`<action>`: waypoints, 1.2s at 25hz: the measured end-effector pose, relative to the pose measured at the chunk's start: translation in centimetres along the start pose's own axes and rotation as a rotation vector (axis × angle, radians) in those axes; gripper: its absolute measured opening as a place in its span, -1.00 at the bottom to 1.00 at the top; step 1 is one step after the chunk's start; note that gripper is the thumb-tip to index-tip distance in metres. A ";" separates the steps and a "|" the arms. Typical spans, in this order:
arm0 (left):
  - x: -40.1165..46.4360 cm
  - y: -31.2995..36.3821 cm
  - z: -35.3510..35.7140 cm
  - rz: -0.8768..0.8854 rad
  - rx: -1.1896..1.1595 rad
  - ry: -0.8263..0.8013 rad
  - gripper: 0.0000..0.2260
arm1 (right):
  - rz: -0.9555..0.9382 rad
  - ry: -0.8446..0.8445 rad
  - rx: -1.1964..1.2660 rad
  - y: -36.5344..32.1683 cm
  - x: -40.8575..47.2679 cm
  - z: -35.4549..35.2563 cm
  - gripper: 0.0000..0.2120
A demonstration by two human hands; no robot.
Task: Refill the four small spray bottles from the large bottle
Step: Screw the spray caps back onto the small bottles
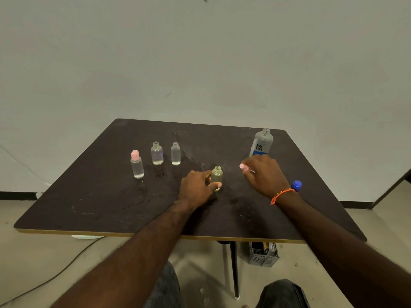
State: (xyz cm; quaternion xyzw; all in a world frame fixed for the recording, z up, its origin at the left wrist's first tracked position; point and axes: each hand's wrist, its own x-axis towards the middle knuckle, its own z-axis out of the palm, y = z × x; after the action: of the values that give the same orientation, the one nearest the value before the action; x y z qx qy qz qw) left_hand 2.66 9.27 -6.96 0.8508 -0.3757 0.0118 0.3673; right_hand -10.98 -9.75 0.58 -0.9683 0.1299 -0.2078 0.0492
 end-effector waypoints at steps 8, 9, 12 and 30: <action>0.0 0.1 0.1 -0.044 0.001 -0.009 -0.51 | 0.242 0.342 0.819 -6.6 3.4 -3.5 -0.81; 0.0 0.1 0.1 -0.047 -0.002 -0.013 -0.52 | 0.238 0.320 0.796 -6.7 3.5 -2.9 -0.78; 0.0 0.0 0.2 -0.033 0.016 -0.008 -0.56 | 0.236 0.220 0.700 -6.8 3.2 -1.0 -0.73; -0.3 0.1 0.0 -0.017 0.044 -0.004 -0.69 | 0.187 -0.172 0.606 -7.1 2.5 1.5 -0.49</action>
State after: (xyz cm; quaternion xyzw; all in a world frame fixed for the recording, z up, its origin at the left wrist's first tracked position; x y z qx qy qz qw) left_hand 2.36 9.46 -6.95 0.8618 -0.3688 0.0152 0.3478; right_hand -6.57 -3.55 1.26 -0.9074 0.1458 -0.1492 0.3649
